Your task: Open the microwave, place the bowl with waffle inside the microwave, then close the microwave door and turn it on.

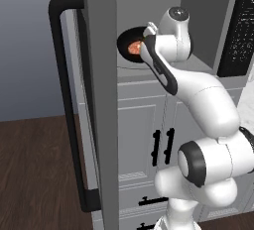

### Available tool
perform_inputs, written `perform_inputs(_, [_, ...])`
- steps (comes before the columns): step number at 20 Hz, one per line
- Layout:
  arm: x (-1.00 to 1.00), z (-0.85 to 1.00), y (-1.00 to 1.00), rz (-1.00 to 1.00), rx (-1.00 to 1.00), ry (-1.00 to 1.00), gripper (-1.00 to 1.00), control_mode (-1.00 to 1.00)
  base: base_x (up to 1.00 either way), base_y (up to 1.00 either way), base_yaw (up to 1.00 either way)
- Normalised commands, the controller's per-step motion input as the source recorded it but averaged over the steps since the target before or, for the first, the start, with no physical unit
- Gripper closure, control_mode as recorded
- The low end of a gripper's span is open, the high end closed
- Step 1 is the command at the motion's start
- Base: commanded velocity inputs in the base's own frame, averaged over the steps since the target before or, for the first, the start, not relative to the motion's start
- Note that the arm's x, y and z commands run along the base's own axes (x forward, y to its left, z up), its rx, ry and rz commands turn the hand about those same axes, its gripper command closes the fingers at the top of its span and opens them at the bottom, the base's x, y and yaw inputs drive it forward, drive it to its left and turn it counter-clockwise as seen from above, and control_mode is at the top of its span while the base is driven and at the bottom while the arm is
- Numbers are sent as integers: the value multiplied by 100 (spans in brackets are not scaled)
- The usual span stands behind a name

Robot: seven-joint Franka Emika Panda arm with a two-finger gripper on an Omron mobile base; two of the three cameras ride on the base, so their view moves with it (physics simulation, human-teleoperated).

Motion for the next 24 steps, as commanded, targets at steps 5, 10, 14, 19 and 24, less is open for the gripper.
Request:
perform_inputs(5, [0, 0, 0, 0, 0, 0, -100, -100, 0, 0, 0])
perform_inputs(10, [-12, 9, -1, 0, 0, -3, -100, -100, 0, 0, 0])
perform_inputs(14, [-74, 19, -3, 0, 0, -16, -100, -100, 0, 0, 0])
perform_inputs(19, [-97, 9, -16, 0, 0, -16, -100, -100, 0, 0, 0])
perform_inputs(24, [-100, 3, -45, 2, -4, -12, -100, -100, 0, 0, 0])
